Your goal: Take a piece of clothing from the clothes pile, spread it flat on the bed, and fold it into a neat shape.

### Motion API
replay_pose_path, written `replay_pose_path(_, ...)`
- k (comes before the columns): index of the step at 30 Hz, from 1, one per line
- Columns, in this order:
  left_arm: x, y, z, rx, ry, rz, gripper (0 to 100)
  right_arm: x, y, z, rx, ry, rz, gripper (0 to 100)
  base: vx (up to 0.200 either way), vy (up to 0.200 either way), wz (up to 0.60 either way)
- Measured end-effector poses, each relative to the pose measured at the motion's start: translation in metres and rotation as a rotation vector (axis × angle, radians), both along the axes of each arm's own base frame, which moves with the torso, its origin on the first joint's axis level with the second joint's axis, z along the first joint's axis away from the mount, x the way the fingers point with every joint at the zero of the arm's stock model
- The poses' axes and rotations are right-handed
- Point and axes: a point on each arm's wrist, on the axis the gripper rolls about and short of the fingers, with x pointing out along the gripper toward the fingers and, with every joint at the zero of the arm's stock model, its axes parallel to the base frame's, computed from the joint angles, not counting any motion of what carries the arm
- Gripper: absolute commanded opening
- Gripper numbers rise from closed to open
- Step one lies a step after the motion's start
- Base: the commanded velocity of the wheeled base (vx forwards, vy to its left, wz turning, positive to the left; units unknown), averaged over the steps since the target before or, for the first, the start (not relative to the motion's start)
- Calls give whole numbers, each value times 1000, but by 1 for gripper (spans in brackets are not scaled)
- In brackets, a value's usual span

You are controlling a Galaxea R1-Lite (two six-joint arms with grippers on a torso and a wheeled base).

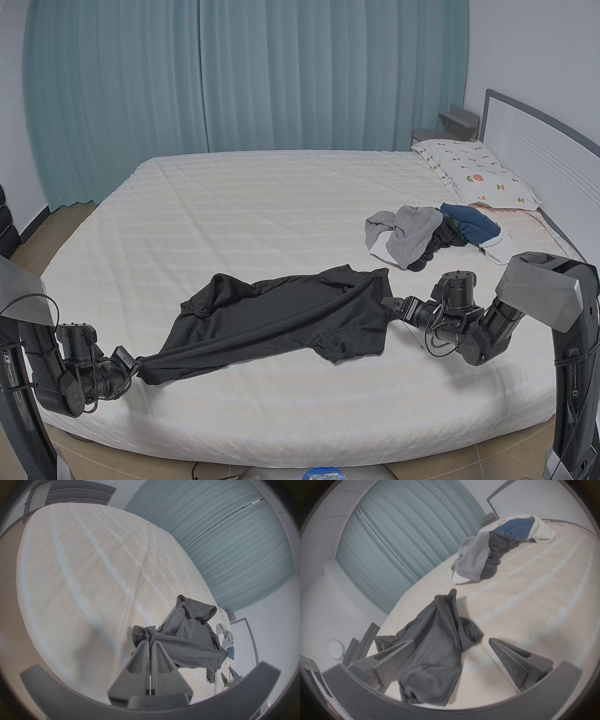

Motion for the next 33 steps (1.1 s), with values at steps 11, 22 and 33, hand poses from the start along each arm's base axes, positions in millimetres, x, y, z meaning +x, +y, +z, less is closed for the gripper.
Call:
replay_pose_path(11, 0, 0, 0, 2, 2, -2, 0, -27, 24, -14, -10, 102, 89, 100, 0, 0, 0)
replay_pose_path(22, 0, 0, -1, 2, 3, -3, 0, -27, 38, -20, -24, 145, 123, 100, 0, 0, 0)
replay_pose_path(33, 0, 0, -1, 2, 2, -3, 0, -17, 49, -20, -26, 145, 136, 0, 0, 0, 0)
